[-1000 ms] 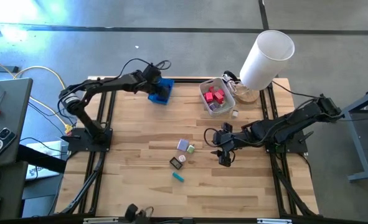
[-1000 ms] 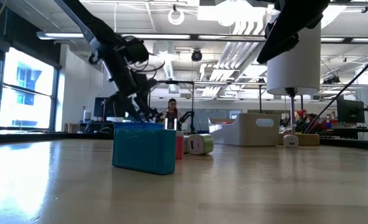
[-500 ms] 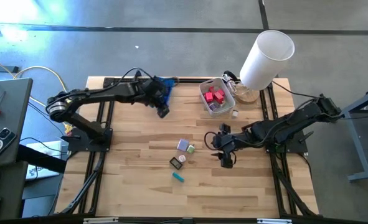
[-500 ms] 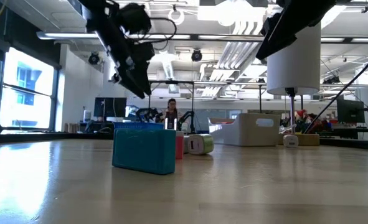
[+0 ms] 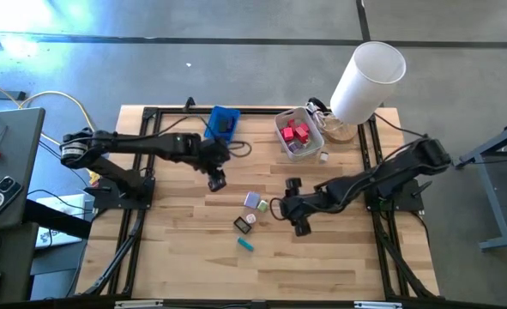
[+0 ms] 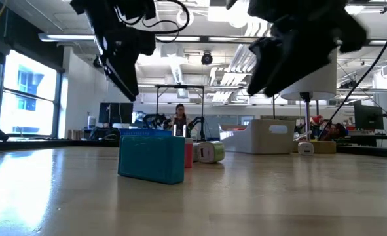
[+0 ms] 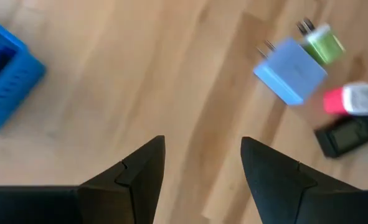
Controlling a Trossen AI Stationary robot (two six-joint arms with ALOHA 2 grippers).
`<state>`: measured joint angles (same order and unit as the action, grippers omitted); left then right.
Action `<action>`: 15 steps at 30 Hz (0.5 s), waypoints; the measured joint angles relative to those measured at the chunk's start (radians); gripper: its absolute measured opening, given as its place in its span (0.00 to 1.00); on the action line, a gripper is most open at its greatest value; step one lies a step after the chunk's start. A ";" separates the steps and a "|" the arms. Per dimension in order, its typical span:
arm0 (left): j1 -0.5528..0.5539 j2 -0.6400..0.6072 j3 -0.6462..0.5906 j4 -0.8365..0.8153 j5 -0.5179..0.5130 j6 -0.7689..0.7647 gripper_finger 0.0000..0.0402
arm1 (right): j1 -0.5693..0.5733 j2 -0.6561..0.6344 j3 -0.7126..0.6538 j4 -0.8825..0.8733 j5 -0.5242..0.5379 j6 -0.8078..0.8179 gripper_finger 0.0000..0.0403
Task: Pick & Place Office items
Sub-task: Put the green charger adapter into the white bin
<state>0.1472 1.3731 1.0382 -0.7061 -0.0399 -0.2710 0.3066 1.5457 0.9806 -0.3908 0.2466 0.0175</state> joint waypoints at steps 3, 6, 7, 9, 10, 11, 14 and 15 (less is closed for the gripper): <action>-0.060 0.000 0.000 -0.025 0.005 -0.015 0.50 | -0.014 0.045 0.000 0.073 0.044 -0.109 0.57; -0.114 0.000 0.000 -0.026 0.008 -0.029 0.50 | -0.025 0.078 0.000 0.148 0.041 -0.252 0.57; -0.129 0.000 0.000 -0.027 0.008 -0.037 0.50 | -0.027 0.085 0.000 0.173 0.031 -0.292 0.57; -0.156 0.000 0.000 -0.027 0.008 -0.042 0.50 | -0.035 0.098 0.000 0.204 0.009 -0.364 0.57; -0.169 0.000 0.000 -0.026 0.004 -0.043 0.50 | -0.041 0.106 0.000 0.216 0.005 -0.402 0.57; -0.179 0.000 0.000 -0.025 -0.006 -0.044 0.50 | -0.048 0.113 0.000 0.220 0.005 -0.439 0.57; -0.205 0.000 0.000 -0.018 -0.048 -0.045 0.50 | -0.076 0.133 0.000 0.266 0.007 -0.539 0.57; -0.210 0.000 0.000 -0.019 -0.059 -0.049 0.50 | -0.082 0.139 0.000 0.275 0.006 -0.566 0.57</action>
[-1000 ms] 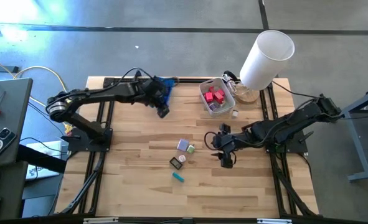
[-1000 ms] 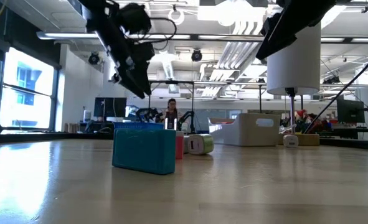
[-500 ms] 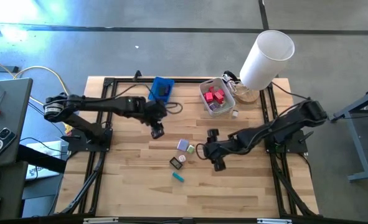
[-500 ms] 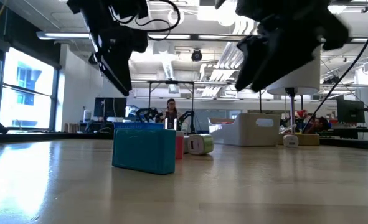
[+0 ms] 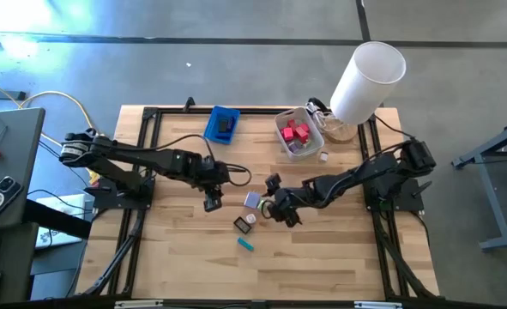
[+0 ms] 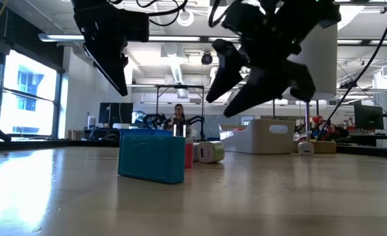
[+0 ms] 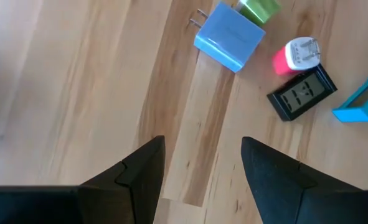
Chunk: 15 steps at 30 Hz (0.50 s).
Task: Pick & Place Office items
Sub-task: Put the green charger adapter into the white bin
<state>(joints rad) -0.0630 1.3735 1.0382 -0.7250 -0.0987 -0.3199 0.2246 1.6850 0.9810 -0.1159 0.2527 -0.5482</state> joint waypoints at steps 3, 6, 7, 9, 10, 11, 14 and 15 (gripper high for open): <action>-0.007 0.000 0.000 0.001 -0.009 -0.021 0.50 | -0.015 0.030 0.000 0.028 -0.023 -0.073 0.57; -0.007 0.001 0.000 0.004 -0.009 -0.048 0.50 | -0.021 0.064 0.000 0.029 -0.029 -0.094 0.57; -0.007 0.001 0.000 0.004 -0.009 -0.052 0.50 | -0.023 0.076 0.000 0.025 -0.032 -0.105 0.57; -0.007 0.001 0.000 0.016 -0.011 -0.052 0.50 | -0.023 0.097 0.000 0.024 -0.060 -0.113 0.57; -0.007 0.001 0.000 0.022 -0.018 -0.050 0.50 | -0.024 0.107 0.000 0.035 -0.083 -0.117 0.57; -0.007 0.001 0.000 0.031 -0.030 -0.050 0.50 | -0.023 0.115 0.000 0.041 -0.105 -0.125 0.57; -0.007 0.001 0.000 0.053 -0.056 -0.048 0.50 | -0.024 0.138 0.000 0.056 -0.134 -0.156 0.57; -0.007 0.001 0.000 0.055 -0.060 -0.048 0.50 | -0.024 0.144 0.000 0.059 -0.137 -0.167 0.57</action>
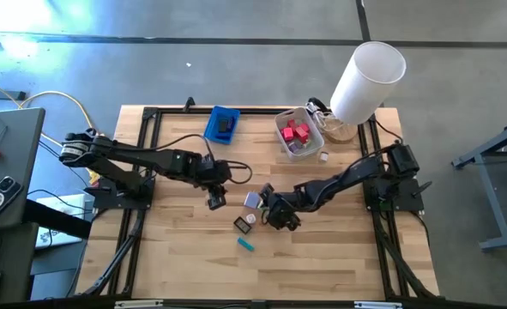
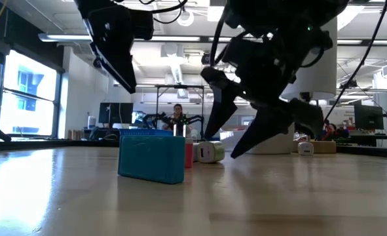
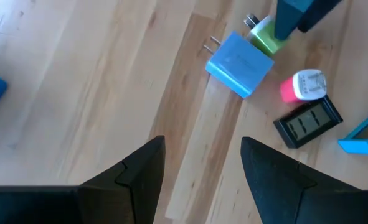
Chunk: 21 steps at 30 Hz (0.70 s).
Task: Pick & Place Office items
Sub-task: Put the green charger adapter into the white bin
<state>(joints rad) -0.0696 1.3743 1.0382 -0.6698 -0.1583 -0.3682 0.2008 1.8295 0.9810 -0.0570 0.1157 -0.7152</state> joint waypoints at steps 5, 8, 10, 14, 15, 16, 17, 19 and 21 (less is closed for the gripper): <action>0.000 0.000 0.000 0.002 -0.001 0.000 0.50 | -0.007 0.025 0.000 0.035 -0.002 -0.021 0.57; 0.000 0.000 0.000 0.001 -0.001 0.000 0.50 | -0.008 0.026 0.000 0.052 -0.005 -0.021 0.57; 0.000 0.000 0.000 0.001 -0.001 0.000 0.50 | -0.008 0.026 0.000 0.068 -0.012 -0.021 0.57; 0.000 0.000 0.000 0.002 -0.001 0.001 0.50 | -0.017 0.026 0.000 0.083 -0.022 -0.020 0.57; 0.000 0.000 0.000 0.002 -0.001 0.001 0.50 | -0.023 0.026 0.000 0.081 -0.029 -0.017 0.57; 0.000 0.000 0.000 0.002 -0.001 0.001 0.50 | -0.030 0.026 0.000 0.077 -0.040 -0.008 0.57; 0.000 0.000 0.000 0.002 -0.001 0.001 0.50 | -0.035 0.026 0.000 0.071 -0.047 0.005 0.57; 0.000 0.000 0.000 0.002 -0.001 0.001 0.50 | -0.043 0.026 0.000 0.062 -0.043 0.023 0.57; 0.000 0.000 0.000 0.003 -0.001 0.001 0.50 | -0.052 0.026 0.000 0.060 -0.044 0.034 0.57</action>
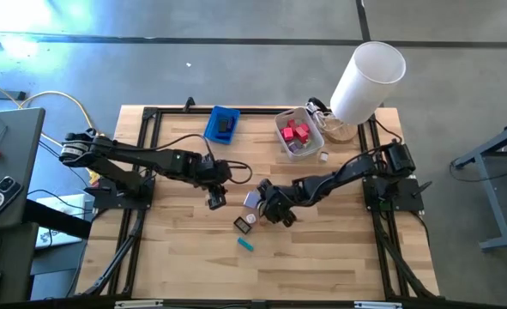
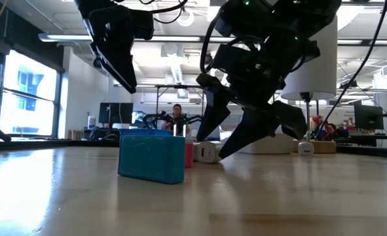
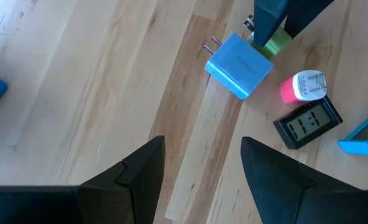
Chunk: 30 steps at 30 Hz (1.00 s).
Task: Pick & Place Office items
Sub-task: Put the green charger adapter into the white bin
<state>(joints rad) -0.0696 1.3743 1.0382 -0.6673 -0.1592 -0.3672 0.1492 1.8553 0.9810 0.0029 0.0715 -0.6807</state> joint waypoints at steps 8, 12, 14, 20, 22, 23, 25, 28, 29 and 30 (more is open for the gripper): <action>0.000 0.000 0.000 0.003 0.000 0.000 0.50 | -0.040 0.000 0.000 -0.030 -0.142 0.042 0.57; 0.000 0.000 0.000 0.021 0.001 0.003 0.50 | -0.046 0.000 0.000 -0.040 -0.202 0.081 0.57; 0.000 0.000 0.000 0.033 0.001 0.003 0.50 | -0.046 0.001 0.000 -0.048 -0.205 0.086 0.57; 0.002 0.000 0.000 0.045 0.001 0.011 0.50 | -0.047 0.002 0.000 -0.052 -0.207 0.106 0.57; 0.002 0.000 0.000 0.045 0.001 0.011 0.50 | -0.047 0.024 0.000 -0.034 -0.228 0.146 0.57; 0.002 0.000 0.000 0.045 0.001 0.011 0.50 | -0.048 0.031 0.000 -0.031 -0.239 0.167 0.57; 0.002 0.000 0.000 0.046 0.001 0.011 0.50 | -0.049 0.057 0.002 -0.017 -0.249 0.186 0.57; 0.002 0.000 0.000 0.047 0.001 0.012 0.50 | -0.048 0.086 0.004 0.004 -0.246 0.176 0.57; 0.002 0.000 0.000 0.048 0.001 0.012 0.50 | -0.048 0.091 0.004 0.015 -0.248 0.169 0.57; 0.002 0.000 0.000 0.047 0.001 0.012 0.50 | -0.048 0.093 0.004 0.023 -0.247 0.168 0.57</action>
<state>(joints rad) -0.0673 1.3746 1.0382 -0.6199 -0.1577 -0.3553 0.1009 1.9484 0.9848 0.0255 -0.1759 -0.5125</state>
